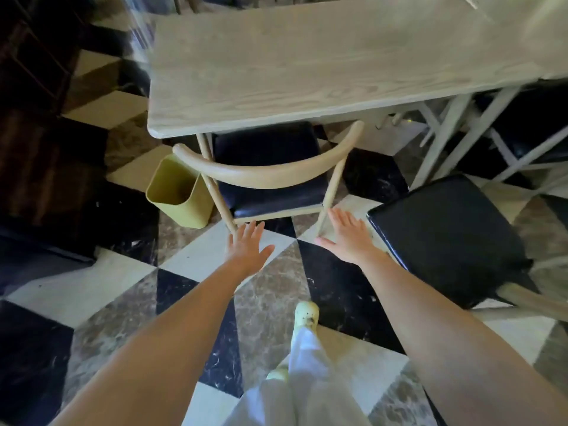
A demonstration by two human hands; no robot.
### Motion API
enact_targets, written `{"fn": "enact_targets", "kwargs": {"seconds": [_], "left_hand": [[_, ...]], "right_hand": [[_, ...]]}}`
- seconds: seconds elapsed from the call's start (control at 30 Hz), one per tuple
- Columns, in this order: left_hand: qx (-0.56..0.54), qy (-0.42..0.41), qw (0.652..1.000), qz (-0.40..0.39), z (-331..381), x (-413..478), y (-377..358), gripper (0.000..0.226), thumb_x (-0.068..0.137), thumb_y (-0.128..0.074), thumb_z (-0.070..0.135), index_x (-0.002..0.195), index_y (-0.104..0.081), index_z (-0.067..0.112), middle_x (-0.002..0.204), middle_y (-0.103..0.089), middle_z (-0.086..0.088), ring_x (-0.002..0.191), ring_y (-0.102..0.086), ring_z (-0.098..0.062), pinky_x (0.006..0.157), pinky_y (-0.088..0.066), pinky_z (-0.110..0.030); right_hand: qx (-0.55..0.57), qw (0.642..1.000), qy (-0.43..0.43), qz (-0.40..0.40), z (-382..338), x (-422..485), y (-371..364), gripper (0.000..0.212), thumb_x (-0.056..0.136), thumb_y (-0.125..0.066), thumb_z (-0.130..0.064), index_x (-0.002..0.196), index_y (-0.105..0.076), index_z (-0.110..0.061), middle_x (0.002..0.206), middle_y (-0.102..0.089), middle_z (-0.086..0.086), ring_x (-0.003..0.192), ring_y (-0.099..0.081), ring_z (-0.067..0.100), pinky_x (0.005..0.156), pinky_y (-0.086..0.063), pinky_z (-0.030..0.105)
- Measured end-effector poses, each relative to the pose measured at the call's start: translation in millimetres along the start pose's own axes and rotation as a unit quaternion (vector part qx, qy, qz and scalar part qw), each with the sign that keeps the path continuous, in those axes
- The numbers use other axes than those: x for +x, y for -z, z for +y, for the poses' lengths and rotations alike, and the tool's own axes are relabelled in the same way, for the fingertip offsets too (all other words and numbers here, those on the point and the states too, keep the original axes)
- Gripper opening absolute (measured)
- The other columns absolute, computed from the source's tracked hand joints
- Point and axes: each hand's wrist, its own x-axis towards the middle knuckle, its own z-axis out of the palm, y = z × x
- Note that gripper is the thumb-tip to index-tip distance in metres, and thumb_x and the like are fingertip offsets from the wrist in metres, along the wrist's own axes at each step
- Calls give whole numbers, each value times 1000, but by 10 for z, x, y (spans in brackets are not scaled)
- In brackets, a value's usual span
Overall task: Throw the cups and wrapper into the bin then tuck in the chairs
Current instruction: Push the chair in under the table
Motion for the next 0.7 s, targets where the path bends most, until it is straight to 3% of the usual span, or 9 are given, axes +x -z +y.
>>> {"fn": "enact_targets", "kwargs": {"seconds": [0.13,0.27,0.57,0.7], "left_hand": [[54,-27,987,-152,261,-413,-168,58,101,-30,44,152,-17,20,162,-14,-3,149,-11,-27,119,-14,-48],[84,-89,961,-249,766,-788,-272,53,103,-27,39,151,-25,16,161,-17,-5,148,-17,-25,118,-16,-36],[184,-183,912,-318,1883,-1060,-807,55,101,-26,47,148,-34,20,159,-26,-1,146,-25,-24,117,-22,-37],[227,-217,891,-328,2523,-1189,-1175,55,100,-27,51,145,-39,22,158,-29,1,145,-27,-23,118,-23,-39]], "right_hand": [[10,993,-13,-117,184,-672,-220,82,91,-35,-64,153,-1,-23,163,3,3,149,-1,26,119,-8,51],[66,979,-66,-183,470,-1343,-374,75,93,-32,-64,153,-8,-25,162,-2,-1,149,-8,22,119,-14,46],[143,953,-143,-226,1406,-2517,-590,70,91,-38,-63,149,-28,-25,157,-28,0,141,-31,24,113,-28,37],[169,947,-165,-215,1999,-3020,-714,77,83,-39,-72,147,-31,-30,157,-28,-1,142,-31,23,114,-29,42]]}}
